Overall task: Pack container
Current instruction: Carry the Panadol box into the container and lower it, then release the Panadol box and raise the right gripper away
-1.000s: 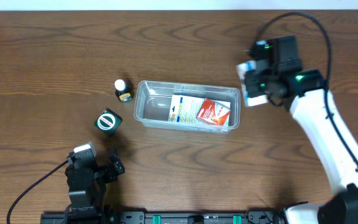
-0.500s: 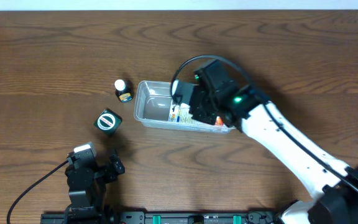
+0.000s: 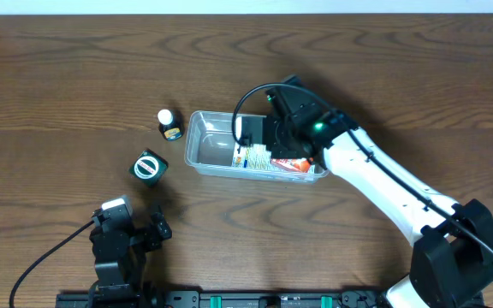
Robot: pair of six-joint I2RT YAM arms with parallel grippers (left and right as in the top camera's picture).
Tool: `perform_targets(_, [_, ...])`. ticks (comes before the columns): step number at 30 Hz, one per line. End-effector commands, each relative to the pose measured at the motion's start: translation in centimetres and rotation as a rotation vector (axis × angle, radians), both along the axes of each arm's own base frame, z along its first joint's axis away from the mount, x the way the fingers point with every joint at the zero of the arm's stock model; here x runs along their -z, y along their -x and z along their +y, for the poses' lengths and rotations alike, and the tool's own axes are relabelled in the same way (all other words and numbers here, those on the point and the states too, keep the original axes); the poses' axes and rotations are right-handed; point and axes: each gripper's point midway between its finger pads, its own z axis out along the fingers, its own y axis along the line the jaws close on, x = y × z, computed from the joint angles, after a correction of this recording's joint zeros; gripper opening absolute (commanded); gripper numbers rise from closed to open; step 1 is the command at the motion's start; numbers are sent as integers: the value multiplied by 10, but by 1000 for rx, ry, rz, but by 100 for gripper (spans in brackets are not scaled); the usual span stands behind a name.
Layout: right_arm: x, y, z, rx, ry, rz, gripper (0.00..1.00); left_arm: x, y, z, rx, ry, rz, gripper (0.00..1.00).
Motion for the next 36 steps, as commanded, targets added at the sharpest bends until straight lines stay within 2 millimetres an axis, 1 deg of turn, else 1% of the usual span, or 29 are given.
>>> perform_targets(1, [-1, -8, -6, -13, 7, -18, 42, 6, 1, 1, -2, -5, 13, 98])
perform_targets(2, [-1, -9, -6, -13, 6, -19, 49, 6, 1, 1, -2, -5, 13, 98])
perform_targets(4, [-1, -7, -4, -18, 6, -19, 54, 6, 1, 1, -2, -5, 13, 98])
perform_targets(7, [-1, -2, 2, -36, 8, -17, 58, 6, 1, 1, -2, -5, 13, 98])
perform_targets(9, [0, 1, 6, -45, 10, -16, 58, 6, 1, 1, -2, -5, 13, 98])
perform_targets(10, [0, 1, 5, -40, 16, -18, 57, 6, 1, 1, -2, -5, 13, 98])
perform_targets(12, [0, -1, 3, 30, 7, -13, 54, 6, 1, 1, -1, -5, 13, 98])
perform_targets(16, [0, -4, -3, 222, -74, 53, 45, 6, 1, 1, -2, -5, 13, 98])
perform_targets(17, [1, -4, -5, 271, -93, 72, 41, 6, 1, 1, -2, -5, 13, 98])
perform_targets(19, [3, -4, -10, 351, -118, 106, 30, 6, 1, 1, -2, -5, 13, 98])
perform_targets(20, [3, -3, -11, 392, -137, 126, 27, 6, 1, 1, -2, -5, 13, 98])
perform_targets(22, [4, -1, -11, 470, -178, 165, 27, 6, 1, 1, -2, -5, 13, 98])
perform_targets(24, [5, 1, -10, 510, -196, 190, 27, 6, 1, 1, -2, -5, 13, 98])
perform_targets(27, [9, 10, -5, 496, -209, 242, 22, 6, 1, 1, -2, -5, 13, 98])
perform_targets(29, [14, 13, -3, 487, -211, 267, 23, 6, 1, 1, -1, -5, 13, 98])
perform_targets(32, [22, 13, -2, 502, -205, 282, 22, 6, 1, 1, -1, -5, 13, 98])
perform_targets(36, [23, 16, 9, 489, -251, 328, 22, 6, 1, 1, -2, -5, 13, 98])
